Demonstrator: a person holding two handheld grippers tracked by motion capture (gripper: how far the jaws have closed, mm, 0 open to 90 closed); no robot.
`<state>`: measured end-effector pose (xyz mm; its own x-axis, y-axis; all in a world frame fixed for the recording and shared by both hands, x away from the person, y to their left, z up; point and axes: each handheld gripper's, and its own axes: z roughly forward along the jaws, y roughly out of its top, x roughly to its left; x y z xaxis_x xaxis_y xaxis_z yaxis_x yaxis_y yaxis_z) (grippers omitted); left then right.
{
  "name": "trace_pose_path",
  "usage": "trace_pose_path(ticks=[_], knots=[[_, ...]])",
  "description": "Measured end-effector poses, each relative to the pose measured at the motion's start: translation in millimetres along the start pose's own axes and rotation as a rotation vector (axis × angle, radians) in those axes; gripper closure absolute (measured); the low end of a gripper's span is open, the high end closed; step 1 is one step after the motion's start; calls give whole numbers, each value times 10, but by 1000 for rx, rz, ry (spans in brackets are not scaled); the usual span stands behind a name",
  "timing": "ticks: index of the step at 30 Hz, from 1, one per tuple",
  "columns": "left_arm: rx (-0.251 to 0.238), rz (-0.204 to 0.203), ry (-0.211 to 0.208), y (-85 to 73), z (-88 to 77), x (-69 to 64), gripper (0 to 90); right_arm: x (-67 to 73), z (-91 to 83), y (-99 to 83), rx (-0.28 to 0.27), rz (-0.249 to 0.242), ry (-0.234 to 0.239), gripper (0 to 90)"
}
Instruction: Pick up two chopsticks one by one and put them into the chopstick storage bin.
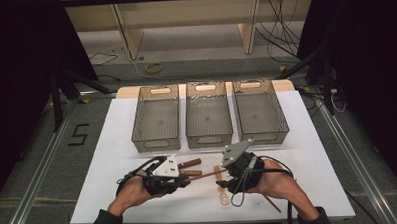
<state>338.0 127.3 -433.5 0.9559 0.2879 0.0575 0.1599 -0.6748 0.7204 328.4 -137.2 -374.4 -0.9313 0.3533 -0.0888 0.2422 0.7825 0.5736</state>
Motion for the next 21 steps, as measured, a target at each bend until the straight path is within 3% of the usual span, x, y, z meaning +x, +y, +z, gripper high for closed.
trace_pose_path(ticks=[1,2,3,4,5,7,9,11,14,21], knots=[[-26,-47,43,-13,-63,57,826,-20,-26,-29,-11,21,-7,431],[-26,-47,43,-13,-63,57,827,-20,-26,-29,-11,21,-7,431],[-36,-70,61,-18,-93,88,827,-39,-45,-60,-19,48,-18,423],[-58,-115,110,-33,-148,142,827,-77,-58,-135,-25,88,-30,401],[-58,-115,110,-33,-148,142,827,-93,-59,-176,-30,109,-37,396],[-91,-186,165,-53,-222,229,827,-123,-54,-252,-29,147,-54,366],[-94,-203,188,-58,-245,256,827,-142,-51,-291,-34,163,-63,363],[-112,-255,234,-80,-310,344,827,-192,-37,-393,-23,225,-82,347],[-116,-281,264,-98,-346,404,827,-220,-15,-486,-18,262,-92,329],[-122,-371,355,-197,-467,664,827,-283,76,-667,29,314,-90,315]])
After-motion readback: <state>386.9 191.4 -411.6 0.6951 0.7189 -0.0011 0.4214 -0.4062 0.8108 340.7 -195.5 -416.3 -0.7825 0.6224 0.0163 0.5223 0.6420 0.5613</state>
